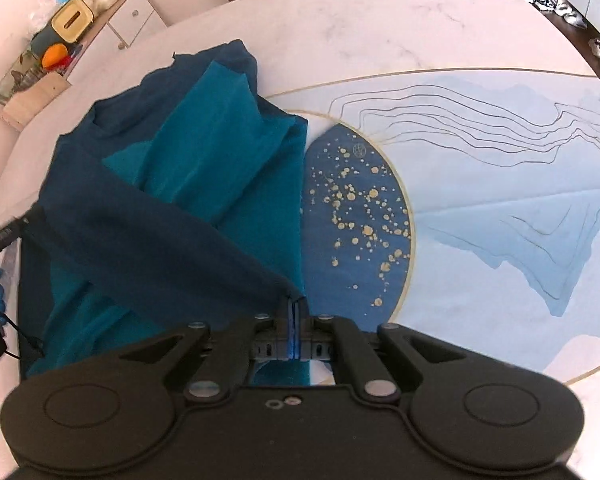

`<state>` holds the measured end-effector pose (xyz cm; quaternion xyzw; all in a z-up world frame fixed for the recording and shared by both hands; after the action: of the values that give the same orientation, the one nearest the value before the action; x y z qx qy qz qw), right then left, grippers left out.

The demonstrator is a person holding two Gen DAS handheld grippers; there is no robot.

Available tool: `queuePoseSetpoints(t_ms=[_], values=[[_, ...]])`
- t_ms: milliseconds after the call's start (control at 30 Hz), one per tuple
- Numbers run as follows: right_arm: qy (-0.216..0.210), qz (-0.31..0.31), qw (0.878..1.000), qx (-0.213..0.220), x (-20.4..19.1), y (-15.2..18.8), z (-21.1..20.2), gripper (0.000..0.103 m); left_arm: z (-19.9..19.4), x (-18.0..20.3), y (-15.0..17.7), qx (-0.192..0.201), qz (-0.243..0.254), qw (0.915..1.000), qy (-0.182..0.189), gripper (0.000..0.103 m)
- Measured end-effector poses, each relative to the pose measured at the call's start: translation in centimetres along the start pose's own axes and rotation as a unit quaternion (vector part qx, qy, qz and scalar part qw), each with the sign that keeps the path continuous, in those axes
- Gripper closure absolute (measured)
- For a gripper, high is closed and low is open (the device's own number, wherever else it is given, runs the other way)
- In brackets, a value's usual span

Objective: Fold clothes
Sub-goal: 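Lay the navy sleeve over the sweater and open the left gripper, then press and smooth the folded navy sleeve with the right gripper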

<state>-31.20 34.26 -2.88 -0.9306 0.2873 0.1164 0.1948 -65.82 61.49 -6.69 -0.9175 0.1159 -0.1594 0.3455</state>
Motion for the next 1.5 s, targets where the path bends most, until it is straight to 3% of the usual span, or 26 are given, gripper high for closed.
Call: queuePoseSetpoints(t_ms=[33,100,133,300,400,533,700,867,933,1067,1133,1400,1500], values=[[-0.003,0.002,1.0,-0.002,0.0,0.0,0.1,0.058,0.1,-0.2,0.0,-0.004,0.003,1.0,0.004,0.034],[-0.016,0.0,1.0,-0.011,-0.2,0.1,0.5,0.031,0.2,-0.5,-0.1,-0.005,0.012,0.9999,0.011,0.034],[-0.019,-0.003,1.0,-0.016,-0.4,0.1,0.8,0.0,0.1,-0.7,-0.2,-0.003,0.011,0.9998,0.015,0.034],[-0.023,-0.022,0.999,-0.033,-1.5,0.1,1.3,0.0,0.0,-2.5,-0.7,-0.024,-0.038,0.9977,0.05,0.034],[-0.006,-0.041,0.999,-0.033,-1.5,0.1,1.1,0.0,-1.0,-2.4,-1.0,-0.034,-0.004,0.998,0.053,0.034],[0.014,-0.064,0.998,-0.011,-1.4,-0.3,0.5,0.0,-3.2,-1.8,-1.3,-0.019,0.056,0.9977,0.033,0.034],[0.011,-0.117,0.993,0.007,-3.5,-1.0,1.3,0.0,-4.5,0.9,-2.0,0.0,0.087,0.9936,0.072,0.033],[0.009,-0.211,0.977,0.024,-8.4,-2.5,3.4,0.0,-2.8,5.9,-1.1,-0.02,0.154,0.9826,0.101,0.032],[0.014,-0.245,0.968,0.045,-10.3,-3.2,4.0,0.0,-2.9,7.7,-0.4,-0.032,0.188,0.9727,0.132,0.032],[-0.004,-0.259,0.964,0.053,-12.2,-5.1,5.2,0.0,-4.4,11.4,3.3,-0.059,0.315,0.9308,0.177,0.032],[-0.022,-0.254,0.966,0.045,-12.9,-5.6,5.8,0.0,-4.6,12.5,5.2,-0.068,0.348,0.9185,0.174,0.032],[-0.055,-0.26,0.964,0.025,-14.3,-5.4,7.2,0.0,-3.4,15.3,8.2,-0.05,0.356,0.9262,0.115,0.032],[-0.068,-0.254,0.965,0.025,-14.3,-5.1,7.2,0.0,-2.9,15.8,8.0,-0.032,0.34,0.9356,0.089,0.03]])
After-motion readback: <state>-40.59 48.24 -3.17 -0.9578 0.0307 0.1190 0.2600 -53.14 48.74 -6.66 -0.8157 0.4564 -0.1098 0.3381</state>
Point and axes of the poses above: each gripper's, at about its wrist camera, not at the fingertips, and z roughly the way its jaws point, x to its right, y to its underside, the point moved 1 cm from there along z, roughly the way its jaws point, and after that the axes turned 1 degree about -y, right-handed, at the moved point
